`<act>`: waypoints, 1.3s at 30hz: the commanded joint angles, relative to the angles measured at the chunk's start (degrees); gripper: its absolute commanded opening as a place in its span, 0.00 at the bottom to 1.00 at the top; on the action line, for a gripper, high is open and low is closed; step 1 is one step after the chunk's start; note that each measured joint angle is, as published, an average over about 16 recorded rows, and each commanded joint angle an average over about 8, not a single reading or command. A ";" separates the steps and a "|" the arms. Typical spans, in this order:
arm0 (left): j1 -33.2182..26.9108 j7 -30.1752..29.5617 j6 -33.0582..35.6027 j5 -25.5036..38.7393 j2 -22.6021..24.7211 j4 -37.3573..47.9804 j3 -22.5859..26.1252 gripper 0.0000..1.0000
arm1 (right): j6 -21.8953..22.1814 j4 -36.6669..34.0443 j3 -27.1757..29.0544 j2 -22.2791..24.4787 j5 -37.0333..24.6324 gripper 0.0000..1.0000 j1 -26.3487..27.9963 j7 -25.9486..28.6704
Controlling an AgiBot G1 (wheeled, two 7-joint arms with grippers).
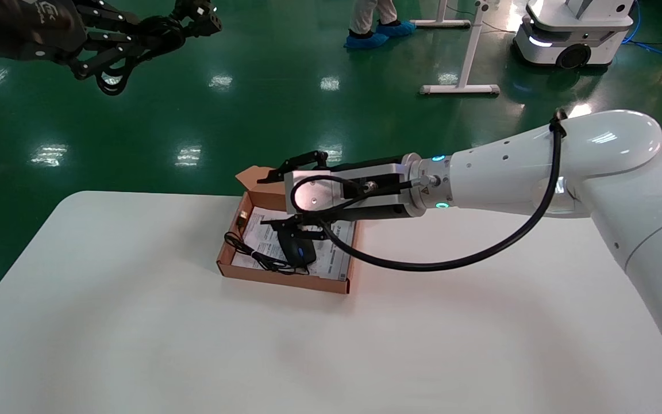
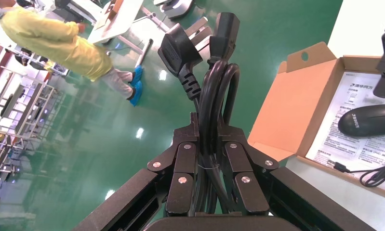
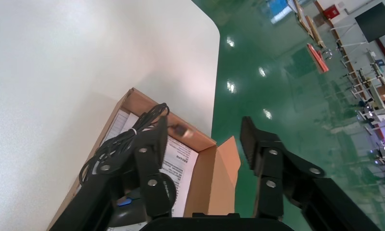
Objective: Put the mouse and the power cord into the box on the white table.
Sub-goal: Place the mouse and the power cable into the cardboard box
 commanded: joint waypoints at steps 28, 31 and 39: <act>14.87 17.26 -8.17 0.78 21.70 19.34 3.63 0.00 | -6.67 -13.28 0.04 21.56 1.27 1.00 9.70 -7.23; 15.37 18.45 -10.64 1.03 23.52 20.98 3.72 0.00 | -7.20 -14.04 0.09 22.18 1.34 1.00 9.62 -7.82; 15.89 21.06 -11.83 1.07 26.31 23.86 3.74 0.11 | -8.15 -16.27 -0.09 23.73 1.07 1.00 9.11 -8.82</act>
